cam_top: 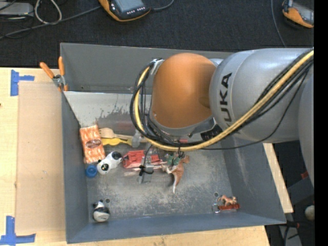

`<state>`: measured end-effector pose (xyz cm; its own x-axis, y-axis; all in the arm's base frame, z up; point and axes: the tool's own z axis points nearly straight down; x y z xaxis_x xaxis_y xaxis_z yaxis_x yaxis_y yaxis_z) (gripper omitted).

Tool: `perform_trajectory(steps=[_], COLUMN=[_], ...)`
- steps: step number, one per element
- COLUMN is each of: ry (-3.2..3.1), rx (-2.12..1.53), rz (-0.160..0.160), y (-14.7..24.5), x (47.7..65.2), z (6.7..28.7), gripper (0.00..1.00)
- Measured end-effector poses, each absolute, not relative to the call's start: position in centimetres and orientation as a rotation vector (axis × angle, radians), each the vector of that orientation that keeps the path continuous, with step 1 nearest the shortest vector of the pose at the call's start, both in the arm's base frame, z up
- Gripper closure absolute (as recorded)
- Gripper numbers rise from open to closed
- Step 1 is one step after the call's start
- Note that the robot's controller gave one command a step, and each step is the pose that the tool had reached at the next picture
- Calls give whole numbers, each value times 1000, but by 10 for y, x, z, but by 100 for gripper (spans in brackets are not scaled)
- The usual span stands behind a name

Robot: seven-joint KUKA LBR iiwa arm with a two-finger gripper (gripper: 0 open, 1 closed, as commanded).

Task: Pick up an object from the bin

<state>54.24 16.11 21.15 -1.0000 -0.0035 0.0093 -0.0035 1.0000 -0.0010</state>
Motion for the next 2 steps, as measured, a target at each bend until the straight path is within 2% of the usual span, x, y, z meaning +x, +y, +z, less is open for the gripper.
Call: perform_trajectory(steps=[1, 2], ry=[-3140, -3143], rx=[-2, -45], rz=[0, -3], y=[160, 125], x=[544, 588], z=[216, 116], gripper=[0, 0])
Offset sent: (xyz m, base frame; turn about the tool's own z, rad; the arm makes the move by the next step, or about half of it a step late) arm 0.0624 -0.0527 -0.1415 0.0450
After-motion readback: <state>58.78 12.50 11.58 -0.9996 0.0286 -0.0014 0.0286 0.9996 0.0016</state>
